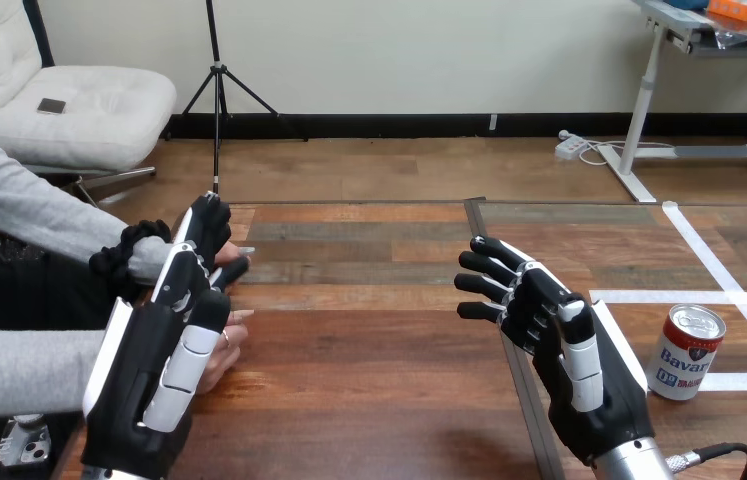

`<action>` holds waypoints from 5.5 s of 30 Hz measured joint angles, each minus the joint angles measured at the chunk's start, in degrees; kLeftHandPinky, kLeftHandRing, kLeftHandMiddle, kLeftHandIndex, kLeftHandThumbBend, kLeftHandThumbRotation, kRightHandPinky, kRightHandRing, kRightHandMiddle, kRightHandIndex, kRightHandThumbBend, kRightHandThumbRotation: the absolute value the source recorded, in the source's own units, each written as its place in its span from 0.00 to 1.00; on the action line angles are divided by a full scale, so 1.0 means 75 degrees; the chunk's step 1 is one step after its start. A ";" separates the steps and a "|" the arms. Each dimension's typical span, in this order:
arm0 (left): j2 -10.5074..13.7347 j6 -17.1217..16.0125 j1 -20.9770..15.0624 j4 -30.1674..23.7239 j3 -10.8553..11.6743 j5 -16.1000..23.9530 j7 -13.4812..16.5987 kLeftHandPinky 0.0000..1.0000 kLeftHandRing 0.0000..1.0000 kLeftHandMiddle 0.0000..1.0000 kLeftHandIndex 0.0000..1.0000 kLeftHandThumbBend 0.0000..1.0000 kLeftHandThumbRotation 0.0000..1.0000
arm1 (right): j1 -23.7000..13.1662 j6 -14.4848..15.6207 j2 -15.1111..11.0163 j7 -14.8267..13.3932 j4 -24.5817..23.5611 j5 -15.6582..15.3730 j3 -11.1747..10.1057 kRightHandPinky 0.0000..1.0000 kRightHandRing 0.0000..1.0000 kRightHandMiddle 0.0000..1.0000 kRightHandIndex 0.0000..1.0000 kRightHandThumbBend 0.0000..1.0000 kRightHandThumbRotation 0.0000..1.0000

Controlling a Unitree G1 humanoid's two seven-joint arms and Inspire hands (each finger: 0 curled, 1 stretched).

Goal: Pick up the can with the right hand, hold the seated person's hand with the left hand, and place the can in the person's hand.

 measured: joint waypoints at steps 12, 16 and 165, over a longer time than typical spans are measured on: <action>-0.0082 0.0005 0.0003 -0.0017 0.0001 -0.0039 -0.0011 1.00 1.00 1.00 1.00 0.78 0.95 | 0.0003 0.0011 0.0000 -0.0024 -0.0151 -0.0002 0.0000 0.75 0.82 0.84 0.84 0.98 1.00; -0.0103 0.0005 0.0007 -0.0017 0.0006 -0.0045 -0.0011 1.00 1.00 1.00 1.00 0.77 0.95 | 0.0003 0.0011 0.0000 -0.0033 -0.0177 -0.0002 0.0000 0.75 0.82 0.84 0.84 0.97 1.00; -0.0117 -0.0079 -0.0031 -0.0008 0.0051 -0.0026 -0.0134 1.00 1.00 1.00 1.00 0.80 0.87 | -0.1968 -0.1059 -0.2706 -0.1839 0.3222 -0.0643 -0.1856 0.90 0.92 0.91 0.91 1.00 0.41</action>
